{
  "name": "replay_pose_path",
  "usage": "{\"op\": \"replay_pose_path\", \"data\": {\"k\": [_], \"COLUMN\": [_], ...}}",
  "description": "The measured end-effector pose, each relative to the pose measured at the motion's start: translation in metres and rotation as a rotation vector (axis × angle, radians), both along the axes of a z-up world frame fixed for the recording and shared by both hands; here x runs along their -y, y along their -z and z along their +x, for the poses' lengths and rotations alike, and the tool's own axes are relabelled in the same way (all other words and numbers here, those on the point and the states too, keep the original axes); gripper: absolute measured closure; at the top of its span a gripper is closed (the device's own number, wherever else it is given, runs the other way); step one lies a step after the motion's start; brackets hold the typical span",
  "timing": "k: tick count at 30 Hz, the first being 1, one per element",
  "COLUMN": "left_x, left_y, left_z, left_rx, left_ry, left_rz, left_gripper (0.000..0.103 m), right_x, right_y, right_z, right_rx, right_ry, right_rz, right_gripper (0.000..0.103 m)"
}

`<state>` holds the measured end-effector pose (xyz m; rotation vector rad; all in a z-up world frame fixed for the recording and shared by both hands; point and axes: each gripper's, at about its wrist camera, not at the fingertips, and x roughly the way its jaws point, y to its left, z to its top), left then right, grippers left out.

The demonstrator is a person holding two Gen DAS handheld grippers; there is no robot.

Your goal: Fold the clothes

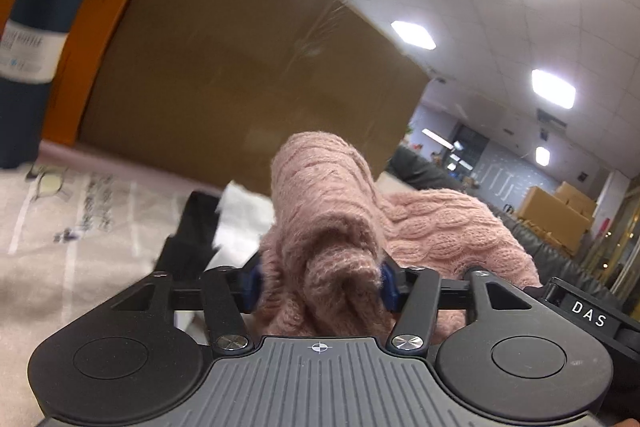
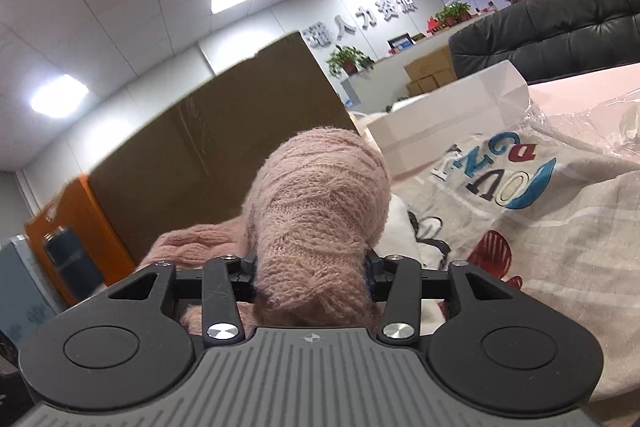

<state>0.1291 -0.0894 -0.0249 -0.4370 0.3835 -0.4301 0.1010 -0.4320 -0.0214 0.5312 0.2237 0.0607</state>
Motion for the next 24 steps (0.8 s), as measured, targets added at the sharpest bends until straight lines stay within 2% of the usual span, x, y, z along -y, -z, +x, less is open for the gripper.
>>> {"op": "replay_pose_path", "data": {"k": [2, 3, 5, 8, 13, 16, 19, 24], "left_x": [-0.006, -0.009, -0.018, -0.028, -0.021, -0.020, -0.020, -0.009], "left_y": [0.001, 0.000, 0.000, 0.001, 0.007, 0.010, 0.009, -0.004], "left_z": [-0.003, -0.005, -0.009, -0.015, -0.006, 0.001, -0.001, -0.006], "left_rx": [-0.006, -0.005, 0.005, 0.021, -0.079, -0.113, -0.093, -0.052], "left_ry": [-0.012, -0.017, -0.037, -0.102, -0.181, -0.179, -0.182, -0.190], "left_rz": [-0.021, -0.040, -0.078, -0.094, 0.053, 0.062, 0.073, 0.120], "left_gripper": [0.036, 0.035, 0.024, 0.016, 0.010, 0.007, 0.007, 0.007], "right_x": [0.005, 0.008, 0.014, 0.017, 0.017, 0.022, 0.026, 0.025], "right_y": [0.004, 0.003, 0.003, 0.001, 0.015, 0.026, 0.032, 0.029], "right_z": [0.004, -0.001, -0.010, -0.018, 0.010, 0.025, 0.025, 0.013], "right_rx": [-0.030, -0.013, 0.023, 0.052, -0.147, -0.231, -0.246, -0.187], "right_ry": [0.019, 0.040, 0.081, 0.139, 0.171, 0.173, 0.169, 0.169], "right_rz": [0.021, 0.030, 0.049, 0.031, -0.038, -0.020, 0.016, 0.024], "right_gripper": [0.046, 0.042, 0.016, 0.013, 0.013, 0.009, 0.006, 0.005]}}
